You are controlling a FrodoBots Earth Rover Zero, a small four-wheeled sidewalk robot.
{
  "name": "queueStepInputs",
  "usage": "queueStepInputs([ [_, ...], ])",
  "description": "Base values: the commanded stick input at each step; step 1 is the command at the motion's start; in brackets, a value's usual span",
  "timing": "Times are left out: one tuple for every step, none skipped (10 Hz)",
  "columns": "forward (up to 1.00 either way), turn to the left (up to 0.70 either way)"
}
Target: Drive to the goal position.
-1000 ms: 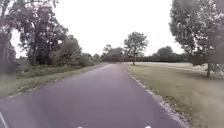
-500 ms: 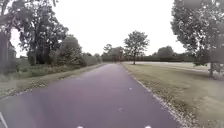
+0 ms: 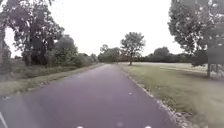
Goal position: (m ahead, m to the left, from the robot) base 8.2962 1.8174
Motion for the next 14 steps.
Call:
queueStepInputs([
  [0.7, 0.0],
  [0.7, 0.0],
  [0.7, 0.0],
  [0.7, 0.0],
  [0.7, 0.0],
  [0.7, 0.0],
  [0.7, 0.0],
  [0.7, 0.0],
  [0.7, 0.0],
  [0.7, 0.0],
  [0.7, 0.0],
  [0.7, 0.03],
  [0.7, 0.05],
  [0.7, 0.08],
])
